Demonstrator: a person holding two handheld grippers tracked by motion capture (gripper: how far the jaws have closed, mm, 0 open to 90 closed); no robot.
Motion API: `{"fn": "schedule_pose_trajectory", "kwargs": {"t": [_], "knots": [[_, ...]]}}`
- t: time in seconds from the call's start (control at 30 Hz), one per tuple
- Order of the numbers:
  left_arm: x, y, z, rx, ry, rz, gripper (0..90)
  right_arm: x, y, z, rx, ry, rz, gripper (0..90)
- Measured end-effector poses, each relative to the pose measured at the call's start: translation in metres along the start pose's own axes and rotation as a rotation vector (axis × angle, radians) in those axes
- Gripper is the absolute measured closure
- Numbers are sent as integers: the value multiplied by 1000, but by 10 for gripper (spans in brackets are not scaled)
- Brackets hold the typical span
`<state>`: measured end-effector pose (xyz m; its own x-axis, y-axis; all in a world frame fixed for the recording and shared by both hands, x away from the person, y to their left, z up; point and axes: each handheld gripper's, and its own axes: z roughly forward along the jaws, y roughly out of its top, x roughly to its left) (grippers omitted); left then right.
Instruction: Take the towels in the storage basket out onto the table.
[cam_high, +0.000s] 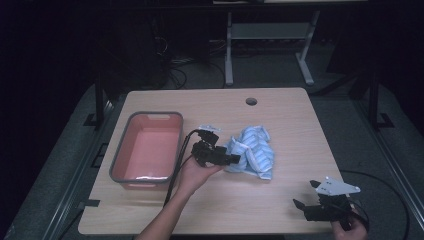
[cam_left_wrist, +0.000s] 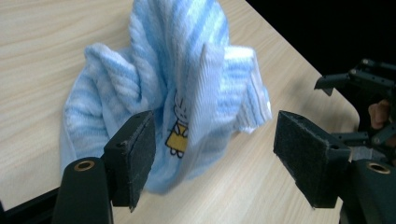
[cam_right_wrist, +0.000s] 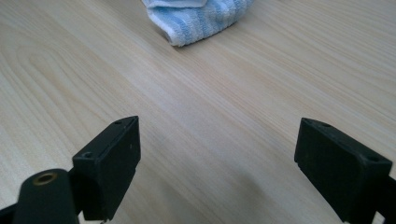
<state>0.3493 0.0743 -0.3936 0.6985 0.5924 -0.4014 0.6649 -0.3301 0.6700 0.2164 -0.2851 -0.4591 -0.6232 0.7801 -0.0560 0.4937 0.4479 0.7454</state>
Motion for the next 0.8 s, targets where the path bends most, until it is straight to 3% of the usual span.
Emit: {"fn": "schedule_pose_trajectory", "kwargs": {"t": [0.43,0.8], "knots": [[-5,-23,-16,2,21,33,296,0,0,0,1,-10,-1,138],[-4,-46,-25,14,17,28,293,-1,0,1,6,-11,-2,138]]}}
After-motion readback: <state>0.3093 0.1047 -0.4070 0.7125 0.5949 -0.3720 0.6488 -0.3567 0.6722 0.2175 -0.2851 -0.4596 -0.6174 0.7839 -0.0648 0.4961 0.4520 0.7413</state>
